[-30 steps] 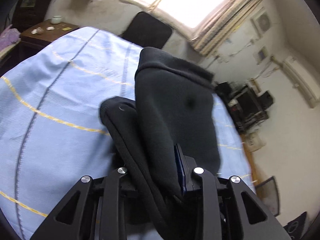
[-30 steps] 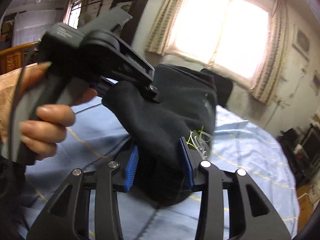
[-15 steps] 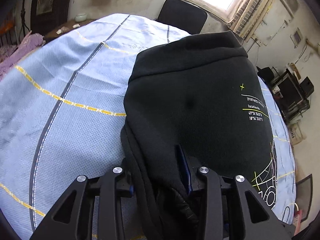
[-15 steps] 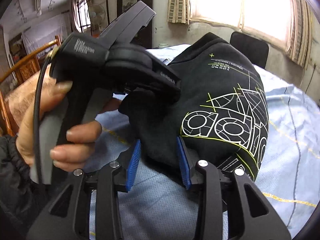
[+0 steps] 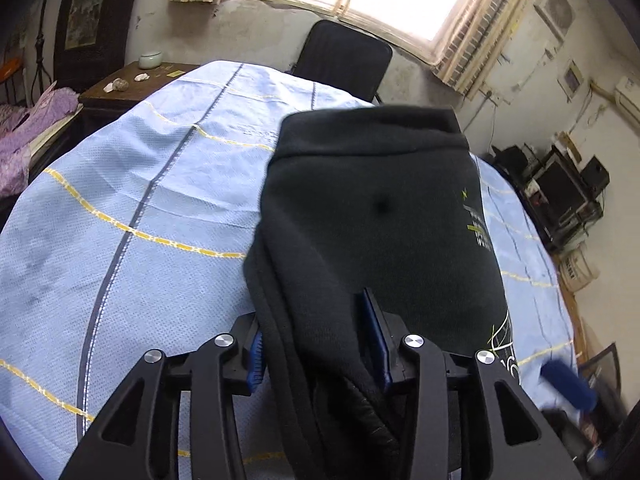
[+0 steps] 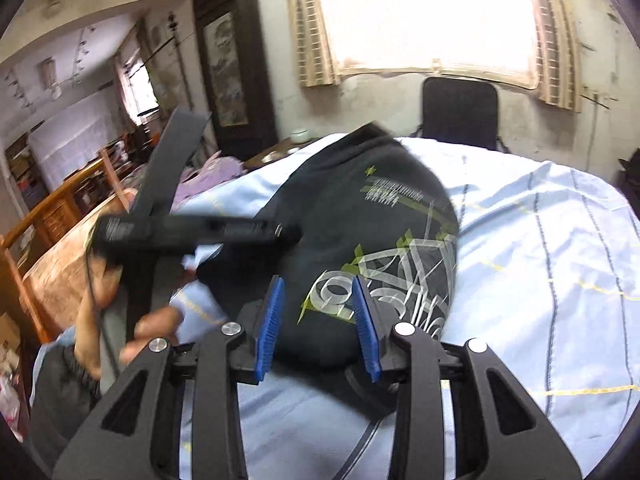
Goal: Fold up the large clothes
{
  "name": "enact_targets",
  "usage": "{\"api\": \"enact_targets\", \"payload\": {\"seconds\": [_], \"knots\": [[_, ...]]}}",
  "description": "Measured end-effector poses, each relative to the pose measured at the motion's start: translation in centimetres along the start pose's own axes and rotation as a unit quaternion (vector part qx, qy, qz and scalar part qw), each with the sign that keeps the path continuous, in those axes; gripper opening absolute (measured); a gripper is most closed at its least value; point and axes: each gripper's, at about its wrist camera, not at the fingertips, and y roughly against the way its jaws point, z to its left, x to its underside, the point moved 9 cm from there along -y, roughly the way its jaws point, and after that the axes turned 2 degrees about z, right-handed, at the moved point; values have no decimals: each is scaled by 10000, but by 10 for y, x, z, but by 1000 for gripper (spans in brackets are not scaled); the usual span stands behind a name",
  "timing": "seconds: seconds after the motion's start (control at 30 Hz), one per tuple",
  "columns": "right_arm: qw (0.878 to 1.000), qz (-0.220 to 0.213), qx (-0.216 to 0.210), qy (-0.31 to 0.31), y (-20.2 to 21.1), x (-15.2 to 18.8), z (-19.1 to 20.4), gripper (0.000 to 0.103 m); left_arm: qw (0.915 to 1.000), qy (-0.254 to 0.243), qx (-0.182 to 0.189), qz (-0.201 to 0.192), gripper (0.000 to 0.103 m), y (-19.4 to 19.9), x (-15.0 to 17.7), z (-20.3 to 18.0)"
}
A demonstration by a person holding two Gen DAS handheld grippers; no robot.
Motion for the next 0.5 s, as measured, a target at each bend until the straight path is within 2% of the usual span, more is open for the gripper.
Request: {"api": "enact_targets", "payload": {"seconds": [0.1,0.17,0.27,0.3,0.33,0.4,0.43,0.47,0.5], "knots": [[9998,-74,172,23,-11,-13,1,35,9999,-113,8,22,44,-4,2,-11],[9988,-69,476,49,-24,-16,-4,34,9998,-126,130,43,44,-7,4,-15],[9947,382,901,-330,-49,-4,-38,34,9993,-164,288,173,50,-18,10,-21],[9943,503,794,-509,-56,1,-46,34,9987,-209,376,270,51,-25,14,-25],[9936,579,723,-641,-63,6,-53,34,9983,-258,402,332,55,-33,17,-28],[9925,574,568,-920,-67,13,-71,33,9989,-278,146,343,73,-45,19,-25],[9921,573,453,-1025,-68,15,-75,33,9992,-200,15,335,87,-47,18,-20],[9922,553,401,-1044,-69,17,-76,33,9992,-41,6,402,93,-50,18,-13],[9929,524,415,-989,-69,18,-75,33,9986,134,145,494,94,-53,19,-8]]}}
